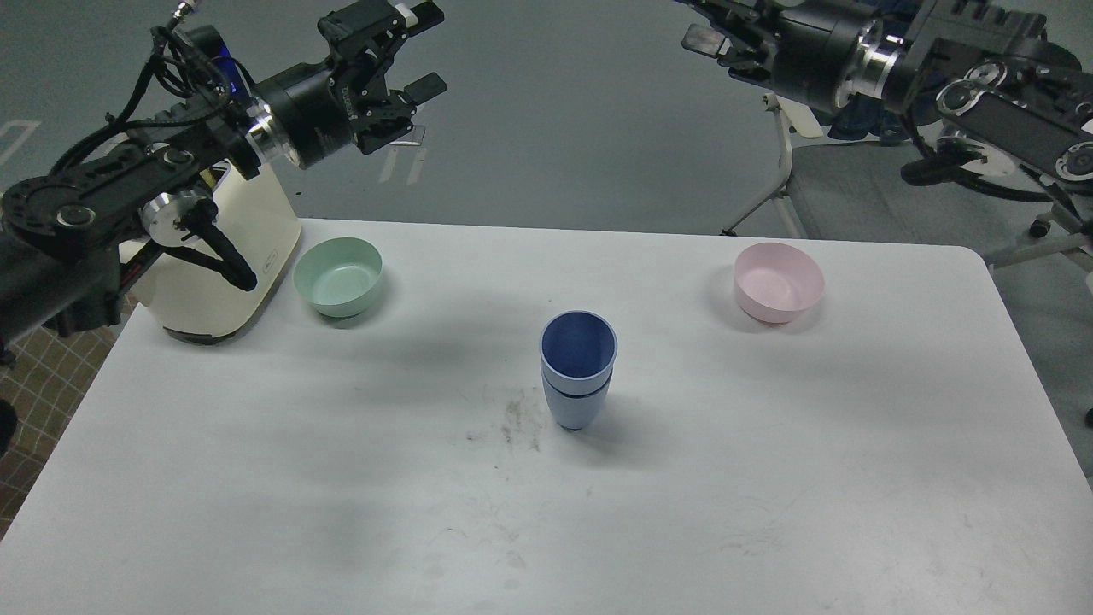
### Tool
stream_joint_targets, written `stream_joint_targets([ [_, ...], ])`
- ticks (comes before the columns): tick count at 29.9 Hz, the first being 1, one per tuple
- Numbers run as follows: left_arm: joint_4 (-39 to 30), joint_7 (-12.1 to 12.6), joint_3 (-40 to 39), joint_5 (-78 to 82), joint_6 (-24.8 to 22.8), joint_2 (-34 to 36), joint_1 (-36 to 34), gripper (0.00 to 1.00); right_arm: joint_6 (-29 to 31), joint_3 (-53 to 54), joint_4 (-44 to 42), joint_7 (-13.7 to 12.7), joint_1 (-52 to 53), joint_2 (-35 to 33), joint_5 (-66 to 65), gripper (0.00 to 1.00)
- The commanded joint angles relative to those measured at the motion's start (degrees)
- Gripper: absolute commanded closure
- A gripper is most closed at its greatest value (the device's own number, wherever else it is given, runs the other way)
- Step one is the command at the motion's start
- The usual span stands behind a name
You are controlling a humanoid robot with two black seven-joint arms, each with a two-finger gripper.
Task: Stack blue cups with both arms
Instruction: 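Release the cup and raise the right gripper away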
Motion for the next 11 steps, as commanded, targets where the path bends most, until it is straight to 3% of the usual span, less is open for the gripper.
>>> stream_joint_targets([
  [1,3.3,0.0,-2.9,-2.4,0.0,-2.3,2.5,0.11,0.0,12.5,-1.6,0.0,-9.7,0.9,0.2,0.0],
  [3,6.6,0.0,-5.9,-4.5,0.0,-4.7,4.9,0.1,0.0,19.9,-3.3,0.0,-15.7,3.1,0.3,0.0],
  [11,11.9,0.0,-11.2,-5.2,0.0,-10.5,10.5,0.1,-1.3,28.3,-6.5,0.0,-23.0,8.0,0.5,0.0],
])
